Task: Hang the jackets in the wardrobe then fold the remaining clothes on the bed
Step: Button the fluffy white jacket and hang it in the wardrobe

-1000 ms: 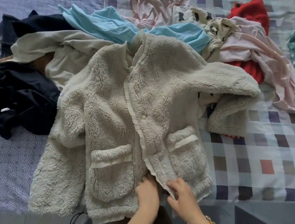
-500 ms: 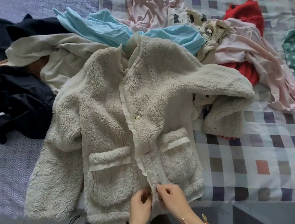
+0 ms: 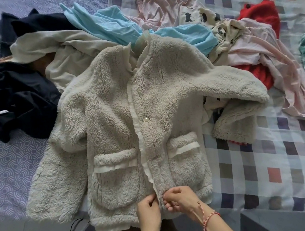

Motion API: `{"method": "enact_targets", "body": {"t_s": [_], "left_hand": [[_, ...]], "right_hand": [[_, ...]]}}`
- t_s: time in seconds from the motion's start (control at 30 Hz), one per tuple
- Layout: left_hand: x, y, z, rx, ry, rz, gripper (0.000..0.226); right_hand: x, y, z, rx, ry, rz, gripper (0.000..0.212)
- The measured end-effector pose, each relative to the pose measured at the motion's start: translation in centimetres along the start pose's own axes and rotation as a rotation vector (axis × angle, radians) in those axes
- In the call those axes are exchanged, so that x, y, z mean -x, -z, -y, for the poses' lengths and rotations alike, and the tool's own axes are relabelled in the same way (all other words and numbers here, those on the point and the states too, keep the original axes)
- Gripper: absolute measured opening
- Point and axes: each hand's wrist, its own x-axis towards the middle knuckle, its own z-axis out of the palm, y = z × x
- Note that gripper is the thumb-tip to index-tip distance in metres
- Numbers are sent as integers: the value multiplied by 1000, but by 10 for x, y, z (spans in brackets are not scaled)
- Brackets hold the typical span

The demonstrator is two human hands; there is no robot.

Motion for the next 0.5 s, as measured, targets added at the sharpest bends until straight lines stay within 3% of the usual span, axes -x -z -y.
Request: {"method": "enact_targets", "body": {"t_s": [0.13, 0.23, 0.4, 0.5], "left_hand": [[12, -4, -18, -40, 59, -76, 39], [17, -8, -19, -34, 38, -93, 35], [12, -17, -25, -61, 109, -238, 40], [12, -24, -29, -67, 168, -279, 26]], "right_hand": [[0, -1, 0, 75, 64, -6, 25], [1, -5, 0, 158, 124, -27, 31], [3, -7, -9, 80, 167, -106, 20], [6, -6, -9, 92, 213, -130, 20]]}}
